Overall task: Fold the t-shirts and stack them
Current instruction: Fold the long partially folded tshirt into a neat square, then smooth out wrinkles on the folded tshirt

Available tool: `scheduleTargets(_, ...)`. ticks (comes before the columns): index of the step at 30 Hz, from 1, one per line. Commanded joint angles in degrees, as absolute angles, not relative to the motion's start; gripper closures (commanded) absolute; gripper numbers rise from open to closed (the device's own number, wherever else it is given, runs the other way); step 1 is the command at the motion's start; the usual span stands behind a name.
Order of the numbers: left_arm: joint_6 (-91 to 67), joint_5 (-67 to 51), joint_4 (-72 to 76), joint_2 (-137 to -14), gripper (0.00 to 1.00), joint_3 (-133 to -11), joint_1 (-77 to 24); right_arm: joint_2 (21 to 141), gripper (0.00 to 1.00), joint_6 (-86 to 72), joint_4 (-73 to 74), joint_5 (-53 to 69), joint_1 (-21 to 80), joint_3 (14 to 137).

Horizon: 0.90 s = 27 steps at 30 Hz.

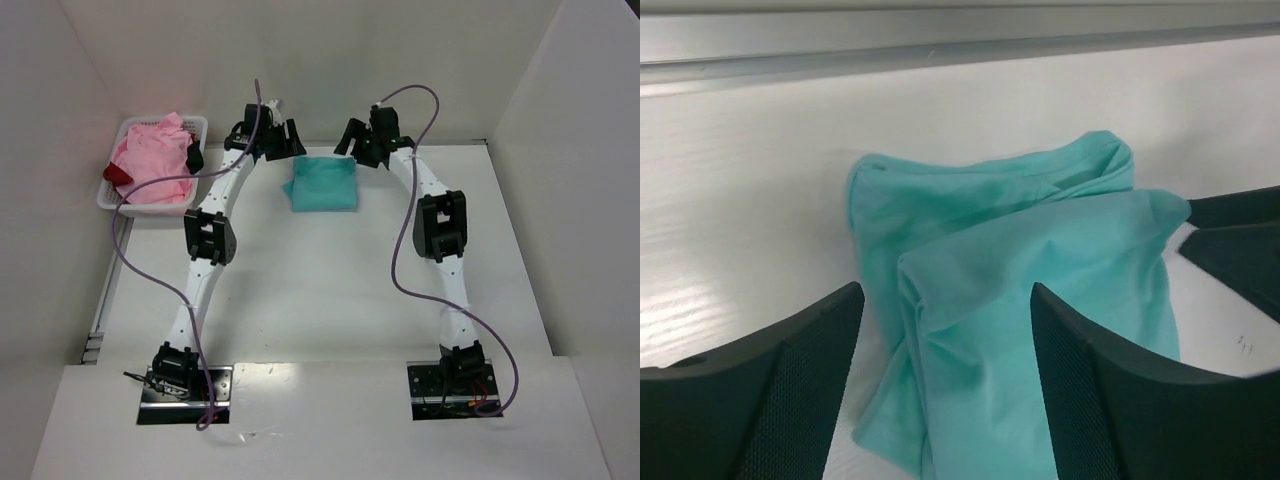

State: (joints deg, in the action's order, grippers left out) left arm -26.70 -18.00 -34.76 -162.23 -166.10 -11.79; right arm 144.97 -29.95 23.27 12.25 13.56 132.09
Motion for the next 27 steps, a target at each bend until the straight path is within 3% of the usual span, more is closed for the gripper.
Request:
scheduleTargets(1,-20.94,-14.87,-41.2,-157.15,0.24,-167.87,-11.16,139.41,0.12,-27.95,21.8,10.82,13.1,134.04)
scheduleTargets(6,-12.84,-3.98,-46.49,-149.6,0.19,-165.42,-13.44,133.6,0.18,-23.74,20.92,8.17,13.1,129.47)
scheduleTargets(7,-12.14,-3.96,-46.49,-148.11,0.18,-164.11,-13.45,133.07,0.23,-23.03,20.92,8.17,13.1,128.85)
scheduleTargets(8,-12.13,-3.96,-46.49,-145.14,0.18,-161.48,-13.45,132.2,0.38,-23.03,20.92,8.87,13.1,128.85)
scheduleTargets(9,-12.13,-3.96,-47.02,-143.72,0.18,-160.32,-13.45,131.58,0.46,-22.33,21.61,8.88,13.1,127.98)
scheduleTargets(11,-12.13,-6.67,-47.55,-139.25,0.18,-157.86,-13.45,128.87,0.57,-21.8,21.62,9.58,13.1,124.83)
scheduleTargets(14,-12.13,-5.98,-47.55,-132.49,0.18,-149.35,-15.19,124.99,0.53,-20.48,21.01,9.58,13.1,120.16)
scheduleTargets(15,-11.43,-5.45,-46.85,-130.62,0.18,-146.37,-15.73,121.76,0.41,-20.48,20.22,8.71,13.1,116.41)
scheduleTargets(18,-11.33,-0.27,-42.82,-121.84,0.17,-131.79,-18.53,114.56,0.22,-19.6,19.08,4.77,13.62,108.5)
scheduleTargets(21,-14.05,-1.21,-35.35,-109.81,0.09,-112.99,-19.68,108.65,0.16,-19.07,16.63,4.75,13.62,99.08)
scheduleTargets(24,-20.64,-5.42,-25.07,-98.99,0.04,-94.04,-19.69,102.84,0.16,-19.6,14.25,4.75,13.62,90.81)
scheduleTargets(27,-26.09,-7.89,-18.38,-96.68,0.02,-85.98,-19.69,101.51,0.16,-19.6,13.1,7.03,13.62,86.23)
